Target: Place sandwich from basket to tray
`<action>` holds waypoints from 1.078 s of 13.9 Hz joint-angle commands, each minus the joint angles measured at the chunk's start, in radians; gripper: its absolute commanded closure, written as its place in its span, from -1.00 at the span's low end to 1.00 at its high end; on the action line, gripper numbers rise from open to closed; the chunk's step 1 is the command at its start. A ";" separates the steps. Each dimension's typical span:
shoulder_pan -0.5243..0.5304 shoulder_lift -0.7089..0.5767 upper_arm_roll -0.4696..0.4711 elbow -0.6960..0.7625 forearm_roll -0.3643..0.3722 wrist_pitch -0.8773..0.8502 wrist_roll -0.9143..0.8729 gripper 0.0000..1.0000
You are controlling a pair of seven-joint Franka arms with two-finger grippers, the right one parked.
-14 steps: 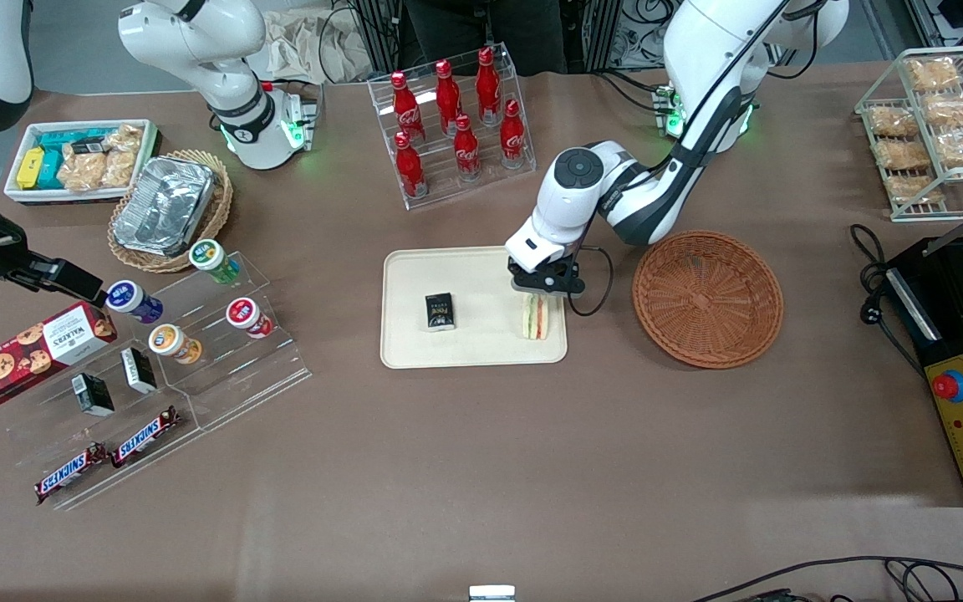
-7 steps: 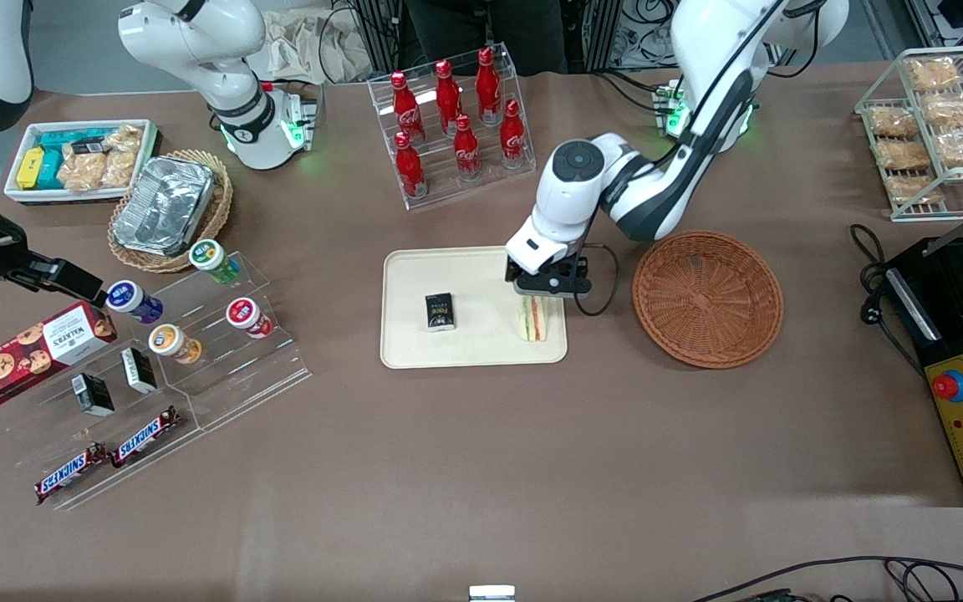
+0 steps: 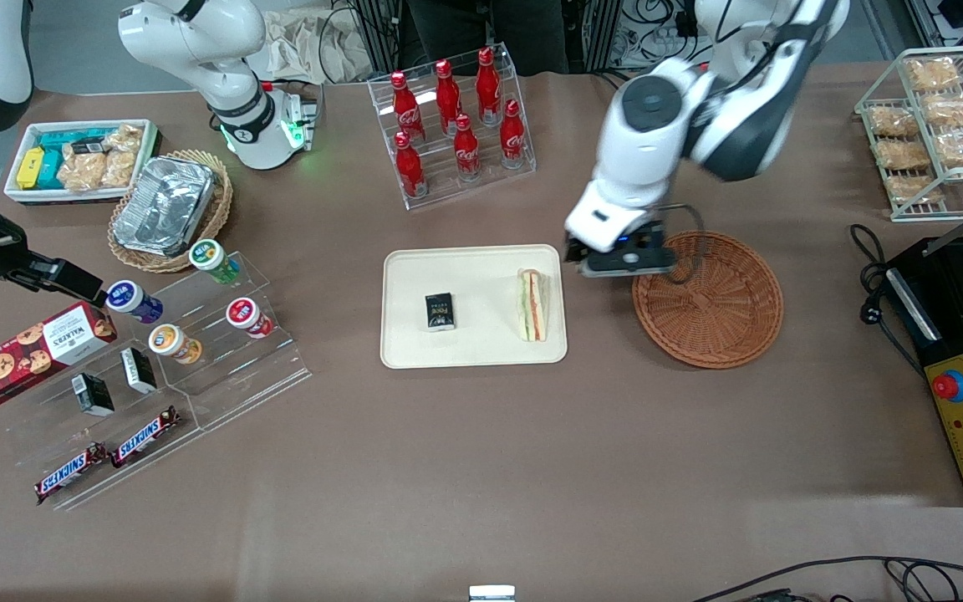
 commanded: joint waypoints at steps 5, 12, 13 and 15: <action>0.168 -0.101 -0.005 0.073 -0.023 -0.133 0.102 -0.98; 0.239 -0.212 0.085 0.029 -0.037 -0.240 0.344 -0.98; 0.224 -0.241 0.120 0.000 -0.039 -0.228 0.348 -0.98; 0.213 -0.276 0.153 -0.011 -0.045 -0.216 0.346 -0.98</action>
